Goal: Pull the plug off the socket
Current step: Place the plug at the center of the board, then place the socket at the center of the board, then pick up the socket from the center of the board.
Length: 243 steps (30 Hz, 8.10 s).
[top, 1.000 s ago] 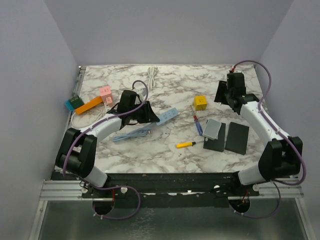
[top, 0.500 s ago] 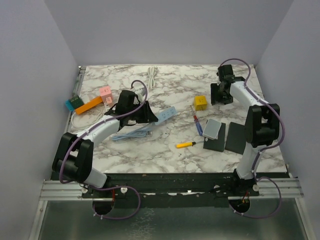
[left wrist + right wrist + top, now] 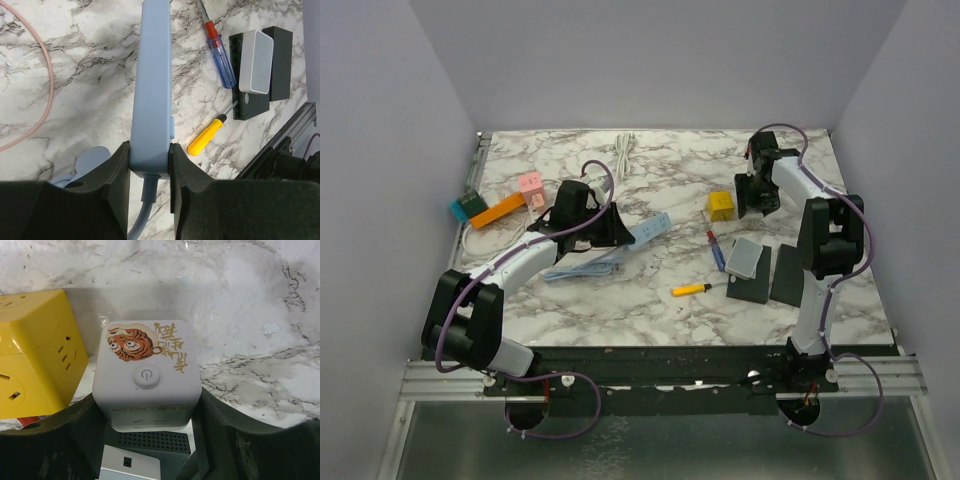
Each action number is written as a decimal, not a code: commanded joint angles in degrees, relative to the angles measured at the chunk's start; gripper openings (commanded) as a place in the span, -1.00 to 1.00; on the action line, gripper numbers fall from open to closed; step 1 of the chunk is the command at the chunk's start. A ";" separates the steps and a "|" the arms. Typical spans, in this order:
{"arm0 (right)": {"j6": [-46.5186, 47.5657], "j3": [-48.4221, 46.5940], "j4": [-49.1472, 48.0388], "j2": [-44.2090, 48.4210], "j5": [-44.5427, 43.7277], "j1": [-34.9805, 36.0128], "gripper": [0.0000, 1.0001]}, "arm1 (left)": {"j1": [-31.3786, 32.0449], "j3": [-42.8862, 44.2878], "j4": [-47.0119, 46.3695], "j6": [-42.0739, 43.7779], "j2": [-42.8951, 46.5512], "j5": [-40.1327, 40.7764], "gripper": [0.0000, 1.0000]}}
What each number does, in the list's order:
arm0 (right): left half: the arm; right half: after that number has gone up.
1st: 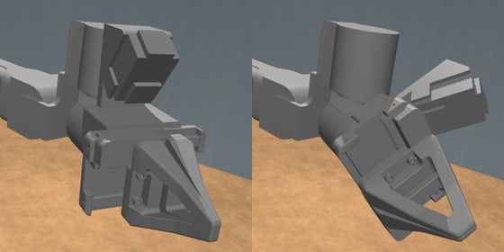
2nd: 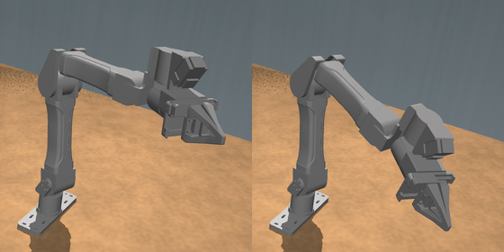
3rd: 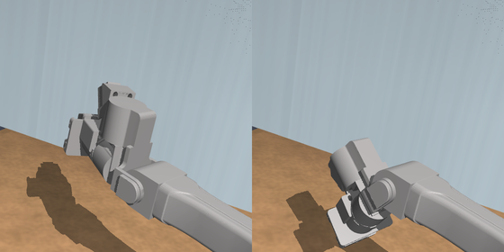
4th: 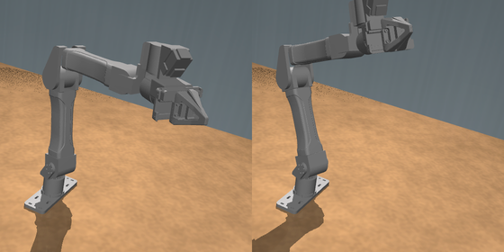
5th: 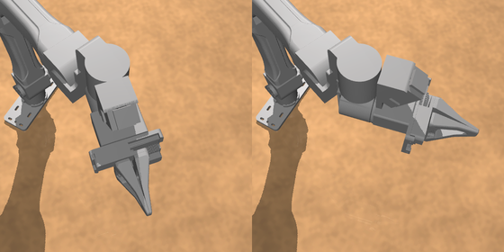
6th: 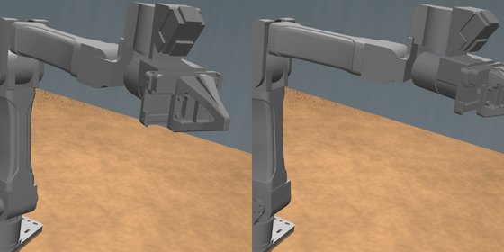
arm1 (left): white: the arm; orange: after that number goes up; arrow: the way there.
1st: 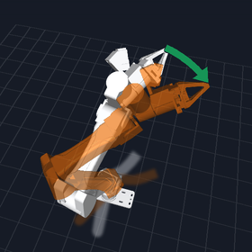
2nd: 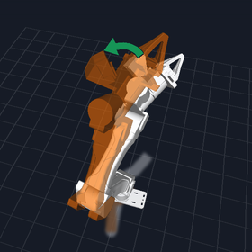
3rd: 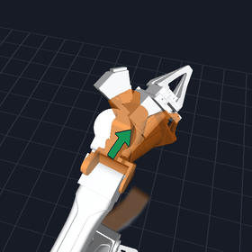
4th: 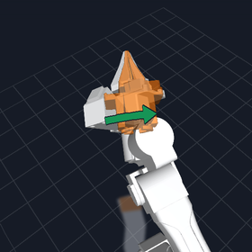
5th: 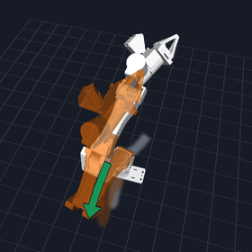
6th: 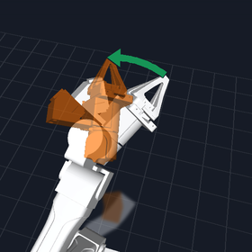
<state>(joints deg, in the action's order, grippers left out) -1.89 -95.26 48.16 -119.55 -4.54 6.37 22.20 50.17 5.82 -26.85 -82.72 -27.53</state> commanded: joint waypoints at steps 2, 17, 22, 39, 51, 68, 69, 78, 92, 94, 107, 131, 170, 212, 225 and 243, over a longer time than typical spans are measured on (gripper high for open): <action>0.14 -1.32 1.75 -1.35 1.50 -0.39 -0.40 | -0.23 -0.08 -1.24 0.98 2.16 0.66 -1.00; -0.13 1.51 -1.55 2.16 -0.52 -0.38 0.48 | -0.22 -0.07 -1.17 0.92 1.04 0.41 -1.00; -0.22 3.43 -2.97 4.47 -0.16 -0.35 0.59 | -0.22 -0.07 -1.22 1.01 0.78 0.53 -1.00; -6.49 20.40 -16.13 27.78 3.98 -0.31 0.59 | 3.02 -3.57 -20.73 -16.47 -0.10 12.86 -1.00; -10.23 29.86 -22.04 41.86 13.50 -0.31 0.57 | 14.13 4.93 -36.79 -30.88 -16.58 32.29 -1.00; -11.00 32.35 -24.77 50.09 16.60 -0.31 0.58 | 20.70 31.63 -46.17 -34.45 -46.89 41.96 -1.00; -11.03 32.37 -24.78 50.28 16.40 -0.31 0.59 | 20.86 32.33 -46.17 -34.06 -47.64 42.61 -1.00; -11.01 32.47 -24.87 49.64 16.49 -0.31 0.58 | 20.98 36.79 -42.11 -28.51 -50.96 43.06 -0.36; -10.72 32.90 -25.05 49.56 16.93 -0.31 0.58 | 20.92 35.67 -39.39 -22.50 -46.36 42.39 0.33; -10.59 33.01 -25.05 49.94 17.09 -0.31 0.58 | 20.97 34.36 -39.46 -21.17 -43.68 43.29 0.34; -11.69 35.37 -29.03 53.65 17.71 -0.35 0.70 | 16.75 29.45 -19.41 -2.80 -20.10 42.30 0.68; -13.36 35.79 -26.55 58.91 17.74 -0.31 0.77 | -12.60 7.17 2.27 0.41 -8.05 35.42 0.94; -12.94 37.53 -26.28 59.82 17.70 -0.31 0.63 | -18.81 9.34 4.85 10.33 -18.35 39.91 0.37; -14.80 44.32 -34.26 59.44 35.26 -0.31 0.68 | -2.15 -1.35 4.27 18.14 0.67 17.96 -1.00; -14.85 50.82 -42.59 58.56 37.19 4.82 0.73 | 2.85 -5.14 6.37 22.03 7.44 2.14 -1.00; -13.41 45.36 -58.67 38.93 24.72 27.97 0.62 | 9.16 -4.31 10.64 26.56 6.49 6.25 -1.00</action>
<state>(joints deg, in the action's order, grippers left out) -17.74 -45.58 -6.52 -76.36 18.85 33.28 29.71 45.17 17.10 -2.26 -76.97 -21.30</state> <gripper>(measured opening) 0.830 0.540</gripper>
